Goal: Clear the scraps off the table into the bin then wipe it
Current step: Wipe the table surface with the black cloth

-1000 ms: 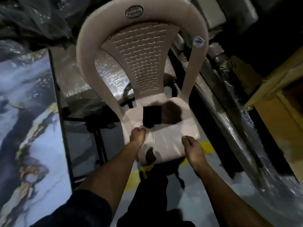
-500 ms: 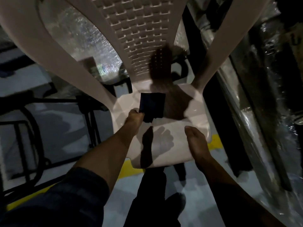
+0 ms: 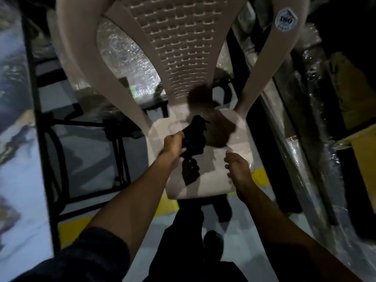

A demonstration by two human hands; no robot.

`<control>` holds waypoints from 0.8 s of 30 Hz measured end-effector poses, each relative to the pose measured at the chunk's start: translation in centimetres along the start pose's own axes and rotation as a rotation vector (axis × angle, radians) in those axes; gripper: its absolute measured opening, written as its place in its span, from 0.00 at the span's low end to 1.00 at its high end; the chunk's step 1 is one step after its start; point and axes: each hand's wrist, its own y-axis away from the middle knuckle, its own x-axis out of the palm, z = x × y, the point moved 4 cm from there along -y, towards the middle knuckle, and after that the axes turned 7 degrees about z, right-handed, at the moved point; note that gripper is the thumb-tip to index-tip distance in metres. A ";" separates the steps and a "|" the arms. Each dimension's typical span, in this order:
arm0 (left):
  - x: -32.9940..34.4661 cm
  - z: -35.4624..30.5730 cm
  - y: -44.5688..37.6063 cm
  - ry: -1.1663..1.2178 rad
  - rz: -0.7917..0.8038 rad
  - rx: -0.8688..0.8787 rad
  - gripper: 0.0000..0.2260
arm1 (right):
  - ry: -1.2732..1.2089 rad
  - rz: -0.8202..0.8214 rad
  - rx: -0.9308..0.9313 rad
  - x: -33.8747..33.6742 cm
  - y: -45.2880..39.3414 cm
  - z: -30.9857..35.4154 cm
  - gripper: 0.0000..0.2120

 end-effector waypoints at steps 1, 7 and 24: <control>0.0 0.0 1.5 0.057 0.001 0.002 0.07 | 0.003 0.004 -0.012 -0.1 0.7 0.3 0.11; -0.6 1.2 12.3 0.338 0.096 0.073 0.12 | -0.097 0.082 0.140 -0.3 6.7 0.5 0.21; -7.3 9.9 35.2 0.650 0.200 0.455 0.12 | -0.539 0.611 0.134 4.1 23.2 0.5 0.25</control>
